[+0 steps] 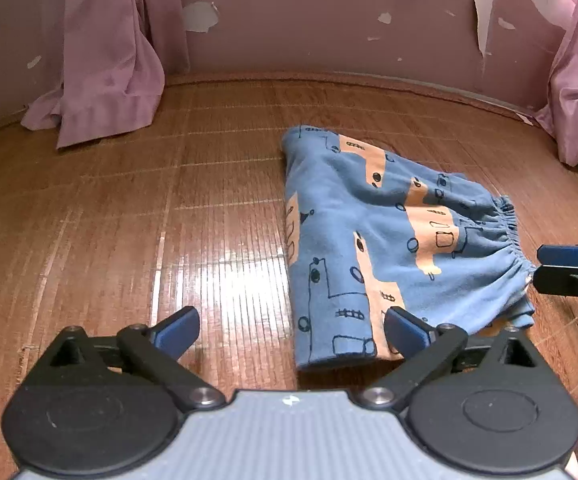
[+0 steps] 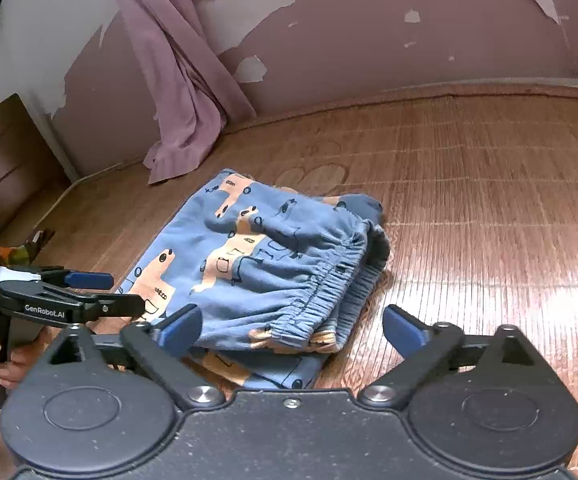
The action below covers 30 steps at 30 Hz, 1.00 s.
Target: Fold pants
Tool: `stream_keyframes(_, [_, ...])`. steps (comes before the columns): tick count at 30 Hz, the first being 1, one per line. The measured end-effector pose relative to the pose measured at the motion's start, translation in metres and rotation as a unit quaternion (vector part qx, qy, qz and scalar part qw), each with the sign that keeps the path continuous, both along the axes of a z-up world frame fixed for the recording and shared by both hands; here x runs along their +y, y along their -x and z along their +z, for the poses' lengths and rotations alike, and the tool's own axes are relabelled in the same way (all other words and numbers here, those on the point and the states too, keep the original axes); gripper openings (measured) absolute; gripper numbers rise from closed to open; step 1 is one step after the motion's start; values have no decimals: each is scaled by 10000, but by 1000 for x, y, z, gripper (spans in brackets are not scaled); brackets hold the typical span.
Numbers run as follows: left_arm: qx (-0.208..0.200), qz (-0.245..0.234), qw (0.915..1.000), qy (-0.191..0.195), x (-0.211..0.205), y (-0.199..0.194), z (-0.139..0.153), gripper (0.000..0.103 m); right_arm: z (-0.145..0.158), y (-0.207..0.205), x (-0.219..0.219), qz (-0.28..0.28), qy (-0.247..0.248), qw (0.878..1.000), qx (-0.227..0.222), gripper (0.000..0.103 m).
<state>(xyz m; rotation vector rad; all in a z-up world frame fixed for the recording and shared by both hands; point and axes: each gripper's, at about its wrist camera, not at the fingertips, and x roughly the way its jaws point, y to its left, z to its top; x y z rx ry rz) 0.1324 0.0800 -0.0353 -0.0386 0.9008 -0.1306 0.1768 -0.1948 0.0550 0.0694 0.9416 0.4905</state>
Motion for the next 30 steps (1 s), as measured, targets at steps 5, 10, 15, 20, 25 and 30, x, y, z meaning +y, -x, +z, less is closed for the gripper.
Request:
stream_keyframes(5, [-43,58,10000,2,0,3,1,103,1,0,-1,-73,8,10000,-45,102])
stream_keyframes(10, [-153,96,9998,69,5,9,8,103,1,-3,-6,-218,67,9997,-69,102])
stream_keyframes(15, [-326,-103,9986,407,13,10,13,103,-1,-11,-13,-227,79,9996,-129,102])
stream_keyframes(20, [-127,-177,9929,1169,21,-10,5,103,-7,-42,-16,-60,-86,9997,-217,102])
stream_keyframes(25, [290,135,9841,1749,25,-25,-10,103,-23,-81,-13,403,-309,9977,-458,102])
stream_keyframes(30, [132,387,9792,1988,28,-24,-15,103,-45,-107,-16,374,-735,9963,-242,101])
